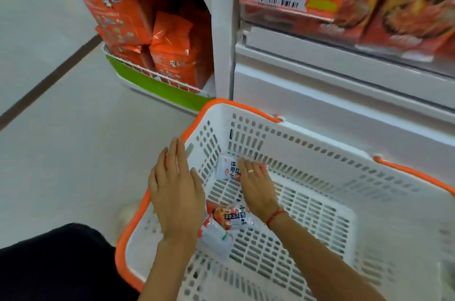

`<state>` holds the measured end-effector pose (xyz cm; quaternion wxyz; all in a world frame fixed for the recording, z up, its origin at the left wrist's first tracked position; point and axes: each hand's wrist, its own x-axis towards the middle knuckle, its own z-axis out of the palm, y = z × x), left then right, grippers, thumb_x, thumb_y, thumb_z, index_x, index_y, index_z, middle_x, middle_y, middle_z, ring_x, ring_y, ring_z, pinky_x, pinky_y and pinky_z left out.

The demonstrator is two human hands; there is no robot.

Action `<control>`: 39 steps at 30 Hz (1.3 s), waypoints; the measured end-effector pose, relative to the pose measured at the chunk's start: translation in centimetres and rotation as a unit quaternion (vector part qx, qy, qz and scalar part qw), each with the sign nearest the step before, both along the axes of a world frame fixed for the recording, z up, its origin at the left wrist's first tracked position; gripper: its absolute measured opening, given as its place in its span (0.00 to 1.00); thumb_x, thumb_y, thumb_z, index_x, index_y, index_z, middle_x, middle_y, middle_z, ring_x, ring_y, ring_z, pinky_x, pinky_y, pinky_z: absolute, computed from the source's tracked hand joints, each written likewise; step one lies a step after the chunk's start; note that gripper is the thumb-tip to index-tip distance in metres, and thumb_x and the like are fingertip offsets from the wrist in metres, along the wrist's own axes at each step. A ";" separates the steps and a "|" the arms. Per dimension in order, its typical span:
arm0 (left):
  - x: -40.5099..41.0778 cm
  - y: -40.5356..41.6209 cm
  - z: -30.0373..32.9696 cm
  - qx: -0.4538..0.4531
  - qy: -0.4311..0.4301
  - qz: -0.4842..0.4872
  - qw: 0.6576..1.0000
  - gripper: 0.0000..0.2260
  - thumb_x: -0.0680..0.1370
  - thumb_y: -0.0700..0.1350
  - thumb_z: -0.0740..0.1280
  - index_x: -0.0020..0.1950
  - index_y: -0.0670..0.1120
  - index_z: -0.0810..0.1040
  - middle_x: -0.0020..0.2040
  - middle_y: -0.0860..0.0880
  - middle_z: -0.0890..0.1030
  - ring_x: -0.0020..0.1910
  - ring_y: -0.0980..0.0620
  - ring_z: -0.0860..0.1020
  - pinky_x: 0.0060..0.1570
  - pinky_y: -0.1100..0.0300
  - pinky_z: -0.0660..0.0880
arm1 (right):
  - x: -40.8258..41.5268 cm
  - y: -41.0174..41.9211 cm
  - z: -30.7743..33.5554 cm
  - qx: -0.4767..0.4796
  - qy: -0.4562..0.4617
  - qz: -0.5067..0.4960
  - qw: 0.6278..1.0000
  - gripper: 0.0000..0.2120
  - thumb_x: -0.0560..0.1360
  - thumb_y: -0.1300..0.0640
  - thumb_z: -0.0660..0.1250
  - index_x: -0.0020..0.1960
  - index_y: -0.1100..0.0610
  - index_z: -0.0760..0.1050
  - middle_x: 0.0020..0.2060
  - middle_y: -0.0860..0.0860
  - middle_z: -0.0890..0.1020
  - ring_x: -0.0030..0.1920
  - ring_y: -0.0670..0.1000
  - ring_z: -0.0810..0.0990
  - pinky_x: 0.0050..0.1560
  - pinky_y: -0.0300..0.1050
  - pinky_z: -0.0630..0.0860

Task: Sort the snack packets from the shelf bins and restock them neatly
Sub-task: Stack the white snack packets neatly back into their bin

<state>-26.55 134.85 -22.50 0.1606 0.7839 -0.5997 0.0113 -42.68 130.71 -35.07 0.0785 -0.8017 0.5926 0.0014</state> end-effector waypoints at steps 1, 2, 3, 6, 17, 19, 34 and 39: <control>-0.2 0.0 0.0 -0.002 0.008 0.004 1.000 0.28 0.77 0.42 0.67 0.76 0.42 0.63 0.73 0.44 0.68 0.70 0.43 0.68 0.67 0.48 0.64 | 0.2 -0.3 -0.2 0.006 0.017 -0.014 1.000 0.29 0.67 0.61 0.76 0.66 0.65 0.72 0.58 0.61 0.79 0.60 0.61 0.77 0.63 0.56 0.74; -0.4 0.0 0.0 -0.004 0.016 0.010 1.000 0.28 0.77 0.42 0.66 0.76 0.43 0.63 0.73 0.45 0.68 0.70 0.44 0.68 0.67 0.48 0.63 | 0.2 -0.4 -0.1 0.008 0.036 -0.026 0.999 0.25 0.67 0.57 0.77 0.61 0.64 0.76 0.54 0.59 0.81 0.57 0.59 0.77 0.60 0.54 0.75; -0.5 0.0 0.0 -0.005 0.024 0.019 1.000 0.28 0.77 0.42 0.66 0.76 0.43 0.62 0.74 0.46 0.68 0.71 0.44 0.67 0.68 0.49 0.61 | 0.2 -0.4 0.3 0.029 0.032 -0.040 0.998 0.19 0.69 0.55 0.75 0.57 0.62 0.78 0.53 0.58 0.81 0.57 0.59 0.76 0.60 0.53 0.74; -0.6 -0.1 0.1 -0.015 0.050 0.035 0.998 0.28 0.77 0.42 0.66 0.76 0.44 0.62 0.74 0.46 0.67 0.73 0.46 0.64 0.70 0.49 0.58 | -1.3 0.1 0.8 0.118 -0.079 -0.076 0.987 0.14 0.76 0.54 0.68 0.58 0.60 0.75 0.56 0.57 0.77 0.60 0.59 0.74 0.60 0.51 0.71; -5.2 0.1 5.0 0.122 0.555 -0.026 0.822 0.13 0.75 0.59 0.67 0.54 0.53 0.80 0.46 0.62 0.80 0.44 0.71 0.78 0.41 0.76 0.71 | -4.3 2.8 15.5 0.267 -0.655 -0.219 0.672 0.25 0.64 0.54 0.76 0.60 0.58 0.78 0.48 0.56 0.85 0.49 0.56 0.85 0.51 0.49 0.81; -4.9 -0.2 5.9 0.085 0.584 -0.047 0.806 0.07 0.77 0.51 0.68 0.52 0.51 0.80 0.43 0.62 0.81 0.40 0.72 0.79 0.36 0.78 0.71 | -4.0 2.8 16.1 0.267 -0.654 -0.216 0.674 0.26 0.64 0.56 0.76 0.61 0.57 0.77 0.49 0.55 0.86 0.50 0.55 0.85 0.52 0.48 0.81; -2.2 -1.7 4.4 0.036 0.458 -0.026 0.888 0.08 0.79 0.52 0.66 0.54 0.50 0.78 0.43 0.55 0.84 0.42 0.57 0.82 0.46 0.48 0.80 | -2.5 0.9 12.6 0.410 -0.577 -0.113 0.697 0.21 0.72 0.56 0.72 0.65 0.53 0.75 0.54 0.47 0.84 0.54 0.44 0.82 0.56 0.38 0.77; -0.6 -2.3 5.2 -0.025 0.485 0.005 0.874 0.10 0.79 0.47 0.67 0.61 0.50 0.78 0.48 0.57 0.84 0.46 0.61 0.82 0.44 0.63 0.78 | -0.1 2.8 4.2 0.396 -0.181 0.012 0.900 0.27 0.77 0.50 0.67 0.73 0.54 0.66 0.72 0.53 0.67 0.72 0.55 0.64 0.69 0.50 0.65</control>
